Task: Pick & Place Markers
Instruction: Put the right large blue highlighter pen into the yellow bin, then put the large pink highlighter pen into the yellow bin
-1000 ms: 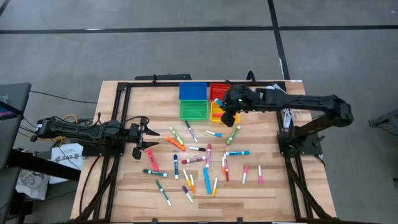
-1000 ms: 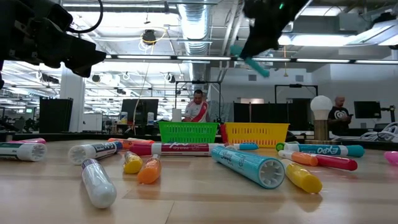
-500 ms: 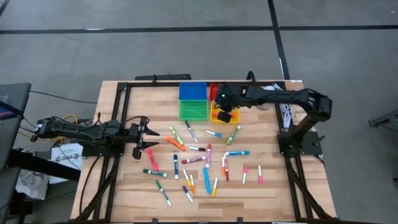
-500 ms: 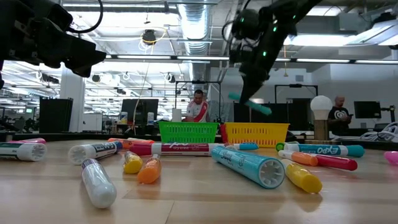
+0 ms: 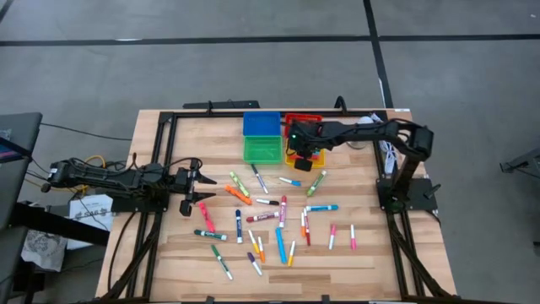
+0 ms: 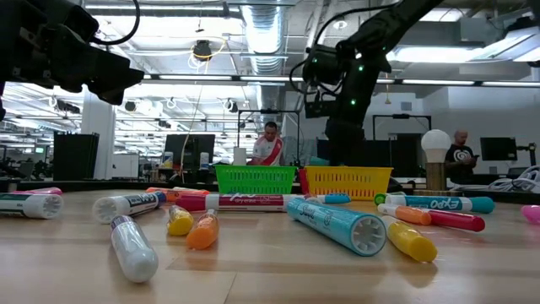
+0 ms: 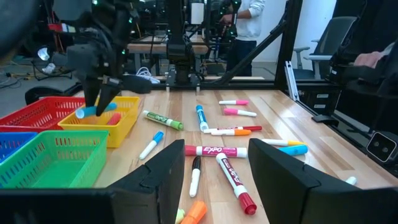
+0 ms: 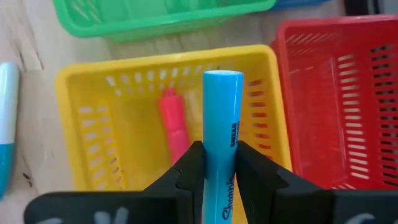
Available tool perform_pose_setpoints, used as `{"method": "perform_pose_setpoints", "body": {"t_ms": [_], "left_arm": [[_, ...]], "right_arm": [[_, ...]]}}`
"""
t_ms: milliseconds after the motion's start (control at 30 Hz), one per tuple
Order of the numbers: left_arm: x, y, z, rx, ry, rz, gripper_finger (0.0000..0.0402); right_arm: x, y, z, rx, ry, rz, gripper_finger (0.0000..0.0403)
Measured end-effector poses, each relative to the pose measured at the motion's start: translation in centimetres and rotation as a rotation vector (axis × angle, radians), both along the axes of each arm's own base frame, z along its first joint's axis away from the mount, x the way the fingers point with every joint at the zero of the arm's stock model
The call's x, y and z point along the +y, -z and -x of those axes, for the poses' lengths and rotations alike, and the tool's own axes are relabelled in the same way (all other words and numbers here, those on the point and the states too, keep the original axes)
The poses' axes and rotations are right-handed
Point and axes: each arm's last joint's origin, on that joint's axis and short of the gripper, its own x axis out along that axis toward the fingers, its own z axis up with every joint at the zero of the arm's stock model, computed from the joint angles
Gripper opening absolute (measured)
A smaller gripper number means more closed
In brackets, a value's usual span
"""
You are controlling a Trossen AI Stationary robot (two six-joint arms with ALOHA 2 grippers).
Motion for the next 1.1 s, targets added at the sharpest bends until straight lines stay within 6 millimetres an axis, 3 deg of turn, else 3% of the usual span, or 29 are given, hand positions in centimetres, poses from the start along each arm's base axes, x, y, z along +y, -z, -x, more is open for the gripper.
{"method": "perform_pose_setpoints", "body": {"t_ms": [433, 900, 1100], "left_arm": [[0.0, 0.0, 0.0, 0.000, 0.000, -0.003, 0.0178], [0.0, 0.0, 0.0, 0.000, 0.000, -0.003, 0.0178], [0.0, 0.0, 0.0, 0.000, 0.000, -0.003, 0.0178]], "right_arm": [[0.0, 0.5, 0.1, 0.041, -0.016, -0.008, 0.0077], [0.1, 0.4, 0.1, 0.042, -0.017, -0.009, 0.0135], [0.5, -1.3, -0.5, 0.048, -0.003, -0.018, 0.0140]]}}
